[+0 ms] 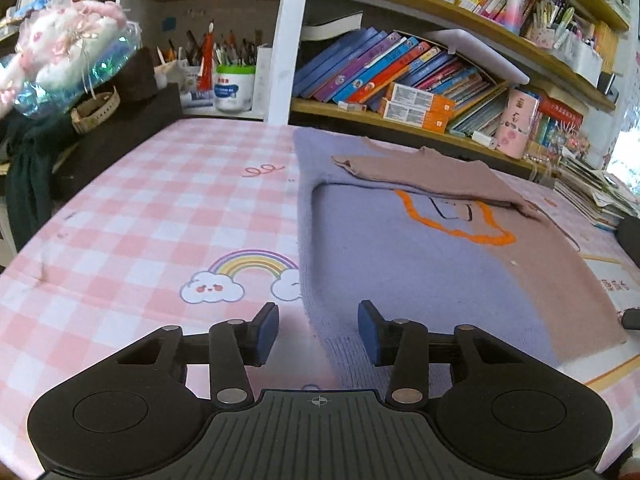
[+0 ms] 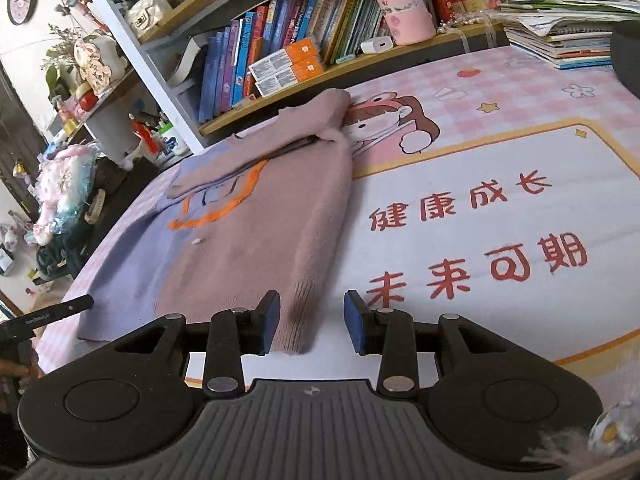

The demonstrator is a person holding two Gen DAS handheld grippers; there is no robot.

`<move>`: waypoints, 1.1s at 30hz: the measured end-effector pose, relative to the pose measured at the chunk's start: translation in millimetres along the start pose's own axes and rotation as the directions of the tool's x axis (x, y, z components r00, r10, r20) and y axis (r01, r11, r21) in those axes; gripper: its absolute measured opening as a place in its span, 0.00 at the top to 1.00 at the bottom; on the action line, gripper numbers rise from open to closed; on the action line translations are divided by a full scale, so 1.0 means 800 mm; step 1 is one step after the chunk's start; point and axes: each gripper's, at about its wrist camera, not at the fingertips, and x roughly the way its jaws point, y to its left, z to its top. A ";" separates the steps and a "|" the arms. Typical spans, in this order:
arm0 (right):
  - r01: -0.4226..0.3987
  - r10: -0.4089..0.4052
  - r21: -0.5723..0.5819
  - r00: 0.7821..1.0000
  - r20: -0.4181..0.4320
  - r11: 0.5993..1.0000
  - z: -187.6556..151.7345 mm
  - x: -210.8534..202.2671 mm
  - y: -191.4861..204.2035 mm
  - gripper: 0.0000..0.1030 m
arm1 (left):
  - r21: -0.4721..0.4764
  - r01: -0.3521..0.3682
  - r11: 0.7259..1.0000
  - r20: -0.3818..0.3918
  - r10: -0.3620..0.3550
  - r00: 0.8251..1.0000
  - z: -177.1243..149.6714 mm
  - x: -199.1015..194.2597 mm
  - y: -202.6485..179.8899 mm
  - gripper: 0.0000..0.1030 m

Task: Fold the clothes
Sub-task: 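Move both grippers to the side edges of the sweater, then grasp the pink side edge with the right gripper while the left grasps the lavender side edge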

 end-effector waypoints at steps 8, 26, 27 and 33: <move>0.018 -0.018 -0.036 1.000 -0.016 0.999 0.010 0.016 0.010 0.65 | -0.025 0.030 0.999 -0.004 -0.030 1.000 -0.001 0.008 0.008 0.76; -0.064 0.064 0.015 0.997 -0.035 0.998 0.031 0.031 0.015 0.89 | -0.069 0.142 0.987 -0.007 -0.143 0.990 0.012 0.001 0.011 0.89; -0.055 0.056 0.023 0.998 -0.038 0.998 0.030 0.032 0.013 0.87 | -0.067 0.148 0.987 -0.008 -0.149 0.989 0.011 0.001 0.010 0.88; -0.046 0.048 0.040 0.998 -0.049 0.998 0.032 0.045 0.008 0.69 | -0.091 0.132 0.987 -0.037 -0.136 0.990 0.008 0.023 0.015 0.89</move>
